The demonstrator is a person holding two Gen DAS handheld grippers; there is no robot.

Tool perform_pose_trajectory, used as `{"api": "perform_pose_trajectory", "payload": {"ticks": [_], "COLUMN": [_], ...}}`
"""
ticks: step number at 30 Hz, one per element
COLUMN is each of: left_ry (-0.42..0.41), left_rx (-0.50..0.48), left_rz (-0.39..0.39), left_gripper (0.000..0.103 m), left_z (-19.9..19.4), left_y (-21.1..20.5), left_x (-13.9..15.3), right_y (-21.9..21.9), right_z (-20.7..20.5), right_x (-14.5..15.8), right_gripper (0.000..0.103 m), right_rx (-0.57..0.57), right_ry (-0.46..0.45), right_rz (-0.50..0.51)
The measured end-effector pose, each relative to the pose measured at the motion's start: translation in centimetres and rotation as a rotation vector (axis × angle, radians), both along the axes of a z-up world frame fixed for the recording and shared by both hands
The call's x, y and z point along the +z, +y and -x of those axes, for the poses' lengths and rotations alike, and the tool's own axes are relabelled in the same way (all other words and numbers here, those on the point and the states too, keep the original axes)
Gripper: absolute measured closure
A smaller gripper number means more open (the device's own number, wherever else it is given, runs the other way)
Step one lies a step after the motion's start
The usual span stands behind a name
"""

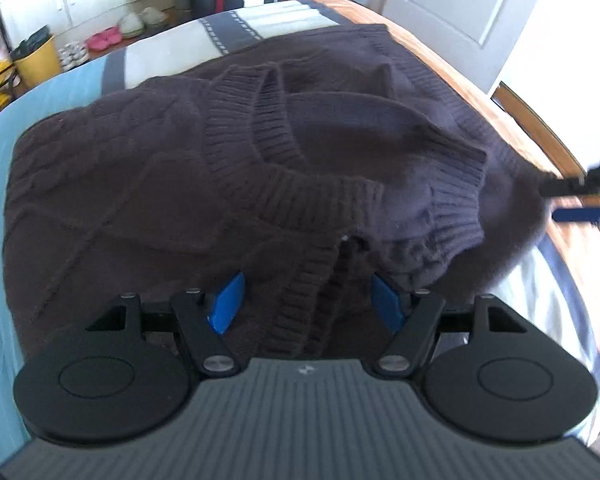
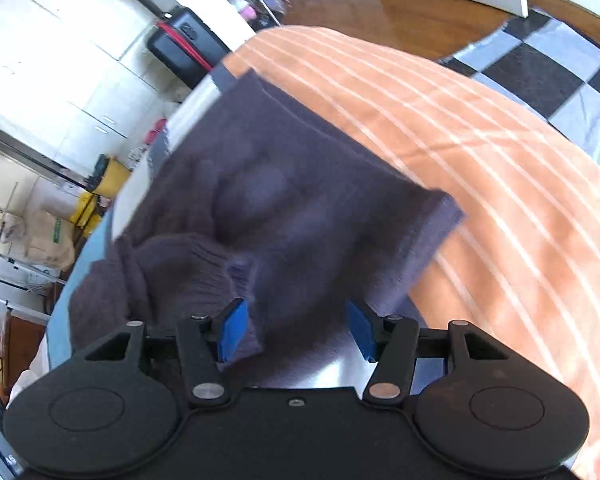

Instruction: Fold clothes

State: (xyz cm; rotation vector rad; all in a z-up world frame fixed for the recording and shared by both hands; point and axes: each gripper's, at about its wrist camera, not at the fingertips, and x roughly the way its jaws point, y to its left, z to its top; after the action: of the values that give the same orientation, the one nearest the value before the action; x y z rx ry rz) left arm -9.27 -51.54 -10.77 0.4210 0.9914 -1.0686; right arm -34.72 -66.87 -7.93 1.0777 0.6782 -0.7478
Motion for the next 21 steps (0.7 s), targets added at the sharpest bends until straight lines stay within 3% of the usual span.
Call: {"api": "perform_pose_trajectory", "payload": {"ticks": [4,8,9,11,12,13,16,18,21], "left_ry": [0.002,-0.015,-0.001,0.03,0.046,0.056,0.025,0.0,0.057], "left_rx": [-0.006,0.018,0.023,0.052,0.061,0.06,0.054,0.069,0.094], "left_rz": [0.072,0.079,0.088,0.112,0.127,0.143,0.159,0.156,0.193], "left_gripper": [0.034,0.034,0.033,0.034,0.034,0.034,0.034,0.034,0.034], "left_z": [0.2,-0.9,-1.3,-1.8,-2.0,-2.0,-2.9,-4.0,-6.3], "left_y": [1.2,1.4,1.3,1.9,2.3,2.7,4.8,6.6,9.9], "left_x": [1.7,0.7,0.2,-0.2,-0.1,0.3,2.0,2.7,2.5], "right_y": [-0.7,-1.6,-1.5,-1.3,-1.0,-0.8,-0.2,1.0,5.5], "right_z": [0.8,0.2,-0.4,-1.7,-2.2,-2.7,-4.2,-5.4,-8.5], "right_x": [-2.1,-4.4,-4.8,-5.2,-5.4,-5.6,-5.0,-2.6,2.0], "right_gripper": [0.04,0.035,0.029,0.03,0.051,0.089,0.089,0.089,0.09], "right_rx": [-0.073,-0.16,-0.176,-0.199,-0.213,-0.216,-0.182,-0.11,0.067], "right_ry": [0.046,-0.01,-0.034,-0.064,-0.083,-0.094,-0.101,-0.162,-0.284], "right_rz": [-0.073,-0.007,0.036,0.131,0.175,0.204,0.279,0.345,0.471]}}
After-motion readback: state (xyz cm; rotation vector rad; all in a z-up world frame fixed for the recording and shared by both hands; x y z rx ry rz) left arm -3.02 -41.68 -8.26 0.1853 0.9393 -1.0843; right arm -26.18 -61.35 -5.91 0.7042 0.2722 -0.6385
